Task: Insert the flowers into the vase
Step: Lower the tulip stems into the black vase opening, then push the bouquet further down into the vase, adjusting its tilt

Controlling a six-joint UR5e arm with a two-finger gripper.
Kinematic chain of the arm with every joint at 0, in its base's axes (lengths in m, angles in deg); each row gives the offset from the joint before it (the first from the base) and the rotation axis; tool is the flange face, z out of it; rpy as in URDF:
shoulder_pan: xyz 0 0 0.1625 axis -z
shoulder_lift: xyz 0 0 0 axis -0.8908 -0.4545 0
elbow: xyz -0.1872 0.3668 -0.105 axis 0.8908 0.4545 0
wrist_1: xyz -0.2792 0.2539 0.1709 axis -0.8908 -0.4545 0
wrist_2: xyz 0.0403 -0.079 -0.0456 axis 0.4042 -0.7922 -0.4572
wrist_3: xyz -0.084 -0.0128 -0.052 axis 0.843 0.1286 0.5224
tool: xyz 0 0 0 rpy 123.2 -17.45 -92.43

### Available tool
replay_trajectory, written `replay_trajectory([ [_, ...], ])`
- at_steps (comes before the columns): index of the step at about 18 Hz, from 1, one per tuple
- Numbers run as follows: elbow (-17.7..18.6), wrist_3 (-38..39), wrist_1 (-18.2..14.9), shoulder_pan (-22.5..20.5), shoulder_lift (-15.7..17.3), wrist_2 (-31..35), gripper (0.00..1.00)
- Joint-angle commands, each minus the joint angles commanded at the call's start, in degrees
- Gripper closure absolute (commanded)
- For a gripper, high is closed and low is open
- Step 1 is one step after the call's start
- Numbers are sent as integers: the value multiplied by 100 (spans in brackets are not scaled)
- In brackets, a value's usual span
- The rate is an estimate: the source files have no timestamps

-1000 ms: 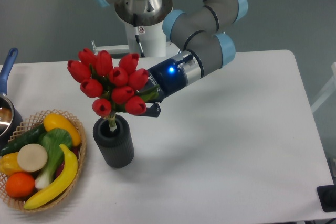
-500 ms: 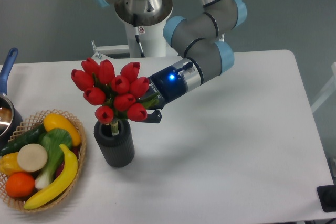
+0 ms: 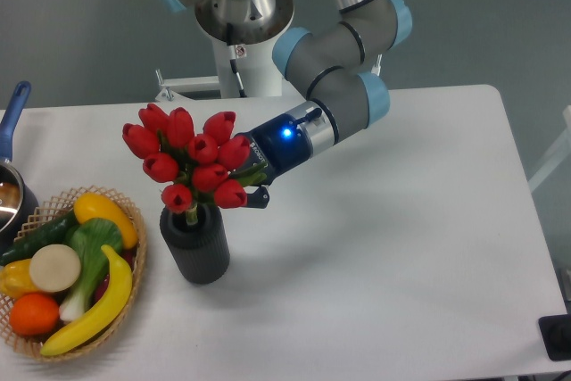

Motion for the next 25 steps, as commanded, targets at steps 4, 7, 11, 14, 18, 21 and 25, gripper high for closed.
replay_trajectory([
  [4,167,-343,-9,9,-53,9,83],
  [7,194,-352,-9,9,-105,18,83],
  [11,176,-352,-9,9,-184,79,83],
  [14,159,-405,-9,9,-263,132,83],
  [18,159,-633,-9,9,-395,132,83],
  [21,176,-686,0,9,-457,141,83],
  [25,185,-686,0,0,-483,141,83],
])
